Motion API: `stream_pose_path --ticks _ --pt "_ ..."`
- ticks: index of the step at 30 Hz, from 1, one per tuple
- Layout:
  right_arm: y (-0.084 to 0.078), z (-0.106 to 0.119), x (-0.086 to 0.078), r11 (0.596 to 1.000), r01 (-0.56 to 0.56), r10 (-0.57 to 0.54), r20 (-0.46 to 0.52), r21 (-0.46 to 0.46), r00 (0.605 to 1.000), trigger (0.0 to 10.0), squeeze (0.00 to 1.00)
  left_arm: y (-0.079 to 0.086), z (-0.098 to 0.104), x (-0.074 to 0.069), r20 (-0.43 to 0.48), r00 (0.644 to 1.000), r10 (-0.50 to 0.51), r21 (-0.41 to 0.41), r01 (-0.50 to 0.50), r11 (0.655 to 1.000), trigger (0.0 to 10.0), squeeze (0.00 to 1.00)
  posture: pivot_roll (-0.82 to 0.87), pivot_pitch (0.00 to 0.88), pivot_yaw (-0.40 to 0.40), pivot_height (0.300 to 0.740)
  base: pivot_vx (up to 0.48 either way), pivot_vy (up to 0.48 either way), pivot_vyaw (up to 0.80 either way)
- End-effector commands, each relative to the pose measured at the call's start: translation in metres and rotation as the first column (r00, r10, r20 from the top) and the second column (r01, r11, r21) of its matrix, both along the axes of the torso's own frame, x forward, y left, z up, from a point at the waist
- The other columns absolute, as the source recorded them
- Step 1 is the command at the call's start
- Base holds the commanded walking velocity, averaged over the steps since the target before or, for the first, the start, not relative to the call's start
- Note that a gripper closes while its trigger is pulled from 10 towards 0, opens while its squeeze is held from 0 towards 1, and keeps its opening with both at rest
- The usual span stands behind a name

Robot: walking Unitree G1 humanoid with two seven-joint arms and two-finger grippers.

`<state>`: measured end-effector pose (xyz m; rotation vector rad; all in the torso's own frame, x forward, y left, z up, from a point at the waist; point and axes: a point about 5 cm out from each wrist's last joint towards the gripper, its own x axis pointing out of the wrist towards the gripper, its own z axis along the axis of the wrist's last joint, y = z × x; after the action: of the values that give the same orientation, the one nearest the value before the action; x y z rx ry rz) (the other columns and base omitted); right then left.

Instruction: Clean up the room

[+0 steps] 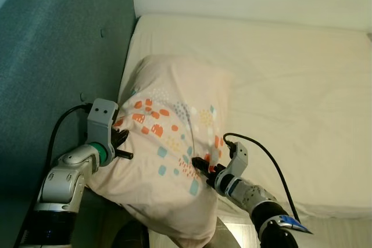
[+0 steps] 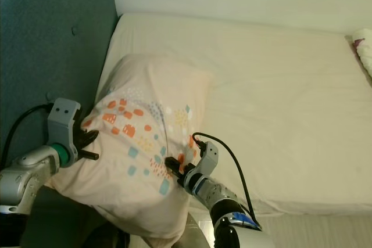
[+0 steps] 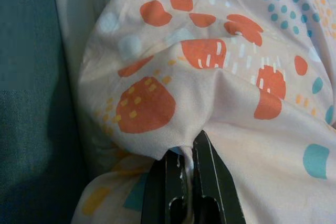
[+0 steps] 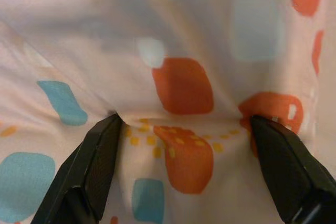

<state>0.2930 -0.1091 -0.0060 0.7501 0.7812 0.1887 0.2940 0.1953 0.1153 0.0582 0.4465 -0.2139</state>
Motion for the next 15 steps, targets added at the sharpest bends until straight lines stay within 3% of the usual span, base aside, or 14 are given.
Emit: stream_pose_path --ticks 1,2,3,5,8,15 --pt "0.002 -0.005 -0.006 1.0 -0.028 0.028 -0.022 -0.002 0.999 7.8 0.0 0.006 0.001 -0.004 0.003 1.0 0.028 0.008 -0.028 1.0 10.0 0.0 0.08 0.229 0.008 0.74 0.0 0.0 0.0" --pt "0.003 -0.002 -0.002 0.999 -0.038 0.038 -0.005 0.005 0.999 7.8 0.0 0.007 0.001 -0.004 0.003 1.0 0.029 0.008 -0.029 1.0 10.0 0.0 0.08 0.229 0.008 0.74 0.0 0.0 0.0" --pt "0.006 0.003 0.002 0.998 -0.056 0.055 0.017 0.015 0.998 0.3 0.0 0.008 0.002 -0.004 0.004 0.999 0.031 0.008 -0.031 0.999 10.0 0.0 0.08 0.229 0.008 0.74 0.0 0.0 0.0" --pt "0.006 0.003 0.002 0.998 -0.056 0.055 0.017 0.015 0.998 0.3 0.0 0.008 0.002 -0.004 0.004 0.999 0.031 0.008 -0.031 0.999 10.0 0.0 0.08 0.229 0.008 0.74 0.0 0.0 0.0" --pt "0.016 0.014 0.008 0.986 -0.154 0.148 0.084 0.07 0.985 0.0 0.0 0.009 0.003 -0.005 0.007 0.999 0.039 0.008 -0.039 0.999 10.0 0.0 0.09 0.226 0.003 0.74 0.0 0.0 0.0" --pt "0.016 0.012 0.006 0.98 -0.175 0.167 0.093 0.09 0.982 0.0 0.0 0.007 0.003 -0.004 0.008 0.999 0.041 0.003 -0.041 0.999 10.0 0.0 0.08 0.227 0.003 0.74 0.0 0.0 0.0"
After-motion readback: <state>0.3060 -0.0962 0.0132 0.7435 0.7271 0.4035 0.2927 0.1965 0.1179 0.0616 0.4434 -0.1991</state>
